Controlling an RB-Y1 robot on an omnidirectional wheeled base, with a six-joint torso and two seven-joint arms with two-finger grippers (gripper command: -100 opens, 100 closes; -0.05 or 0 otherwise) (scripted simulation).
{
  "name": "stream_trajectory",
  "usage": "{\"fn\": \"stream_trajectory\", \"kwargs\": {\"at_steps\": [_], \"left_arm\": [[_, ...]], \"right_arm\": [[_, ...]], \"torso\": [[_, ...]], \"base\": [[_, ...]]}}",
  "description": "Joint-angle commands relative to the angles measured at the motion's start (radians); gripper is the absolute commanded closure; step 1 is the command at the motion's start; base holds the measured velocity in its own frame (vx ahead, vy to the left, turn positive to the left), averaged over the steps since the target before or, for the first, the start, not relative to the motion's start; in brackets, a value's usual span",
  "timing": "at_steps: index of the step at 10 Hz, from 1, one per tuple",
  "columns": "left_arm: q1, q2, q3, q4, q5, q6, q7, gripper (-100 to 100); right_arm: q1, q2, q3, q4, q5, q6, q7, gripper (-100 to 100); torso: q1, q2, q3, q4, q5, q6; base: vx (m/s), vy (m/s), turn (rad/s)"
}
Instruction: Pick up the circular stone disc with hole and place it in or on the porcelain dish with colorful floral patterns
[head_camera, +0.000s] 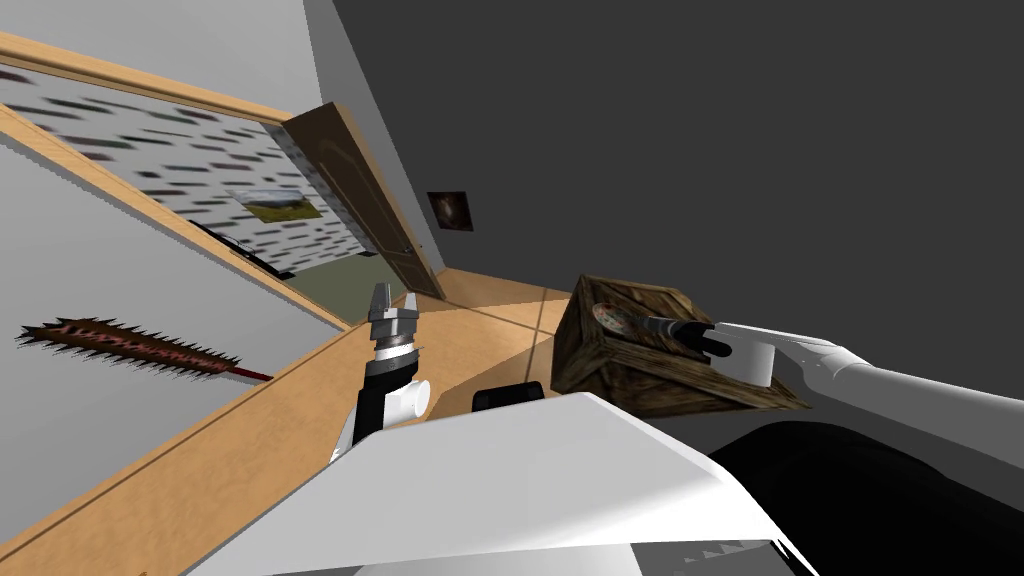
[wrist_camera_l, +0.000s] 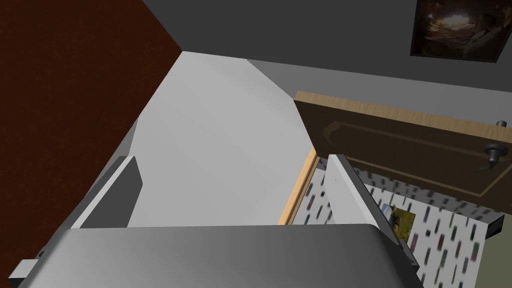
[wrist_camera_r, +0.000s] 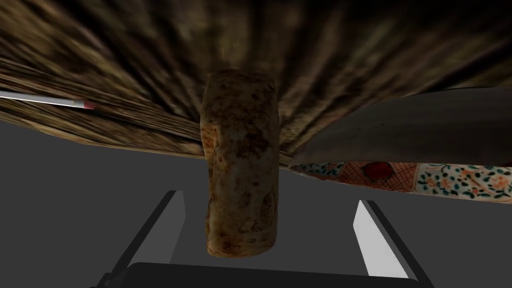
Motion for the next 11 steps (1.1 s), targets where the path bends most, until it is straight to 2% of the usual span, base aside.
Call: {"fn": "stream_trajectory", "kwargs": {"at_steps": [1, 5, 6, 7, 9, 10, 11], "left_arm": [[0.000, 0.000, 0.000, 0.000, 0.000, 0.000, 0.000, 0], [0.000, 0.000, 0.000, 0.000, 0.000, 0.000, 0.000, 0], [0.000, 0.000, 0.000, 0.000, 0.000, 0.000, 0.000, 0], [0.000, 0.000, 0.000, 0.000, 0.000, 0.000, 0.000, 0], [0.000, 0.000, 0.000, 0.000, 0.000, 0.000, 0.000, 0], [0.000, 0.000, 0.000, 0.000, 0.000, 0.000, 0.000, 0], [0.000, 0.000, 0.000, 0.000, 0.000, 0.000, 0.000, 0]], "right_arm": [[0.000, 0.000, 0.000, 0.000, 0.000, 0.000, 0.000, 100], [0.000, 0.000, -0.001, 0.001, 0.000, 0.002, 0.000, 100], [0.000, 0.000, -0.001, 0.001, 0.000, 0.002, 0.000, 0], [0.016, -0.013, -0.016, -0.027, -0.001, 0.010, -0.003, 100], [0.027, -0.035, -0.029, -0.064, 0.001, 0.013, -0.003, 100], [0.025, -0.031, -0.025, -0.047, -0.001, 0.004, -0.003, 100], [0.026, -0.032, -0.025, -0.049, -0.001, 0.004, -0.003, 0]], "torso": [[0.000, 0.000, 0.000, 0.000, 0.000, 0.000], [0.001, -0.003, -0.002, -0.001, -0.001, -0.001], [0.001, -0.003, -0.002, -0.001, -0.001, -0.001], [0.001, -0.003, -0.002, -0.001, -0.001, -0.001], [0.003, -0.003, -0.002, -0.001, 0.000, 0.001], [0.003, -0.004, -0.002, -0.001, 0.000, 0.000], [0.003, -0.003, -0.002, -0.001, 0.000, -0.001]], "base": [[-0.003, -0.003, -0.012], [0.000, -0.002, -0.003], [0.000, 0.000, 0.000], [0.021, 0.001, -0.215], [0.042, 0.018, -0.254], [0.017, 0.008, -0.026], [0.000, 0.000, 0.000]]}}
